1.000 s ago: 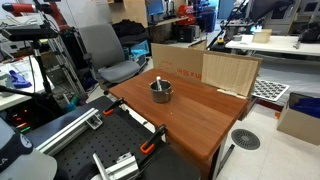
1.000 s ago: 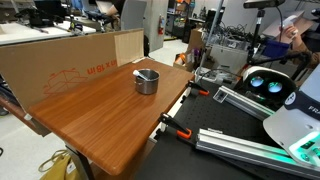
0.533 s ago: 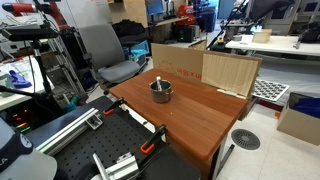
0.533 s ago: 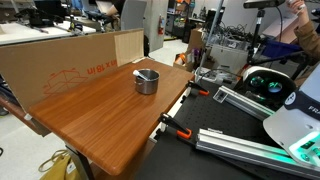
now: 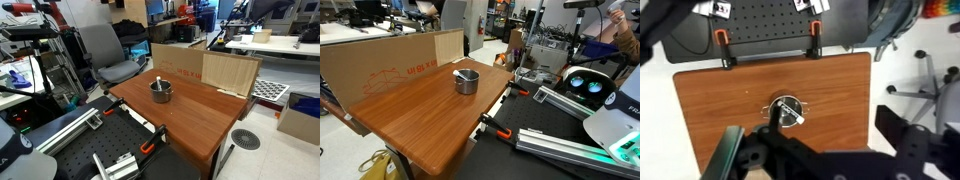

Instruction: Remove the marker from the pot and put it on the table

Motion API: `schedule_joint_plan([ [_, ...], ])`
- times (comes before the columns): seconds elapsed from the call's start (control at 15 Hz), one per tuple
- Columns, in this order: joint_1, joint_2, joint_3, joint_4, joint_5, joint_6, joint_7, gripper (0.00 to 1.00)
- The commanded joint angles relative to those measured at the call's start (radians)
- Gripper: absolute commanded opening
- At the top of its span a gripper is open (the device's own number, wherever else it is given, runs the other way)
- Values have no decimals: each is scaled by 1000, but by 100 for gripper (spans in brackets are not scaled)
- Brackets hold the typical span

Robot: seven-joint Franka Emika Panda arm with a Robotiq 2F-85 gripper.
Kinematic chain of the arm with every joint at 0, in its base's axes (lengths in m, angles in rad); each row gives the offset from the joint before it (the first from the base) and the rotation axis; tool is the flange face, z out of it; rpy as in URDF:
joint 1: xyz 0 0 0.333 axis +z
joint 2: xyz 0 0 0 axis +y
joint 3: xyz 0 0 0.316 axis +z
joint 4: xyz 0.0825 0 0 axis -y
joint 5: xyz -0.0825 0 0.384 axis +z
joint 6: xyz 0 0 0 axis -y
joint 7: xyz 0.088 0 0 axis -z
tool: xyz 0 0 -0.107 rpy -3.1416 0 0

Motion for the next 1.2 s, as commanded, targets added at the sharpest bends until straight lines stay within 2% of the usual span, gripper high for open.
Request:
schedule_joint_plan([
  [0.0, -11, 80, 64, -1, -105, 45, 17, 100],
  [0.4, 6, 203, 140, -40, -318, 156, 45, 100],
  [0.73, 20, 268, 127, -49, -456, 238, -52, 100],
  [0.93, 17, 283, 117, -67, -564, 332, -127, 100],
  [1.13, 22, 292, 88, -102, -612, 447, -238, 100],
])
